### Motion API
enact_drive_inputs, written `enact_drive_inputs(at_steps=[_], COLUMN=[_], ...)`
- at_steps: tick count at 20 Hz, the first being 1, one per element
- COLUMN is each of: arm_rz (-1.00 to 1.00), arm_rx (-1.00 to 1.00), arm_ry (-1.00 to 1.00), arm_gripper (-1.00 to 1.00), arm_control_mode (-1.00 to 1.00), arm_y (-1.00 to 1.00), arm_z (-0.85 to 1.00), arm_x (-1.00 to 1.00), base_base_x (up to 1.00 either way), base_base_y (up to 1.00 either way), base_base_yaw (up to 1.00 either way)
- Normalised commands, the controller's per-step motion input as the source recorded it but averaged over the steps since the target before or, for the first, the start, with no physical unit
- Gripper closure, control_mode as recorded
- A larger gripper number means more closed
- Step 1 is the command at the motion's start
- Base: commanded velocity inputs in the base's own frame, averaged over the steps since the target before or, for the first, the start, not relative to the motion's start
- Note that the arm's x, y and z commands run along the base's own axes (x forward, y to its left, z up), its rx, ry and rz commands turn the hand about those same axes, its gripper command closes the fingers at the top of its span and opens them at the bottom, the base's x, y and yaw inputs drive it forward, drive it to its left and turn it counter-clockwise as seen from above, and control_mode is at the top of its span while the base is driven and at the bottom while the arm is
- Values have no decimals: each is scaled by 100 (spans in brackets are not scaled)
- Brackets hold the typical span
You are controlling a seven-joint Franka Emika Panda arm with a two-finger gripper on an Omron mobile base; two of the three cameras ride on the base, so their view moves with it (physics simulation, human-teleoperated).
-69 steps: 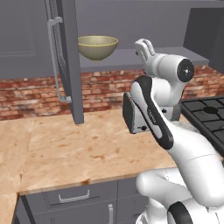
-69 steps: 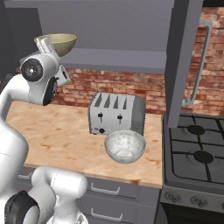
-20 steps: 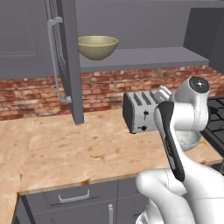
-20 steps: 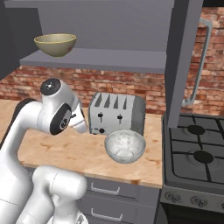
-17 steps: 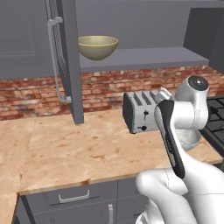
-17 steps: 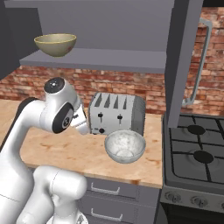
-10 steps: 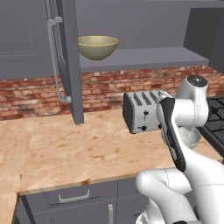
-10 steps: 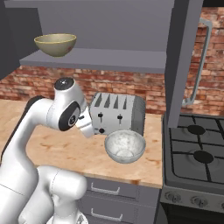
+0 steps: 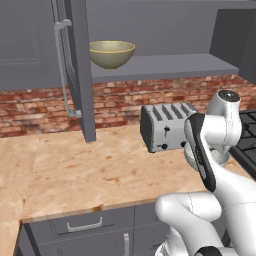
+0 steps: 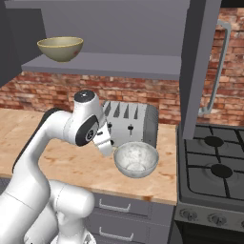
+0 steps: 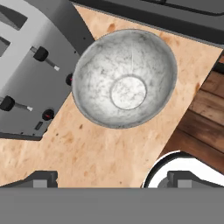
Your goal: Open the cabinet. Pick the bowls from the counter and place them in the cabinet. Then close the cabinet.
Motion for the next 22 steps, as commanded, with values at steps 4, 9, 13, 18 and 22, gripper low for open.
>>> enact_drive_inputs(at_steps=[4, 9, 13, 18, 22], arm_rz=[0, 0, 0, -1, -1], arm_rx=[0, 0, 0, 0, 0], arm_ry=[0, 0, 0, 2, 4], arm_gripper=[-100, -100, -100, -100, -100], arm_control_mode=[-100, -100, -100, -100, -100], arm_y=[-28, -28, -27, -21, -18], arm_z=[-40, -43, -43, -35, -31], arm_x=[0, 0, 0, 2, 10], base_base_x=[0, 0, 0, 0, 0], base_base_y=[0, 0, 0, 0, 0], base_base_yaw=[0, 0, 0, 0, 0])
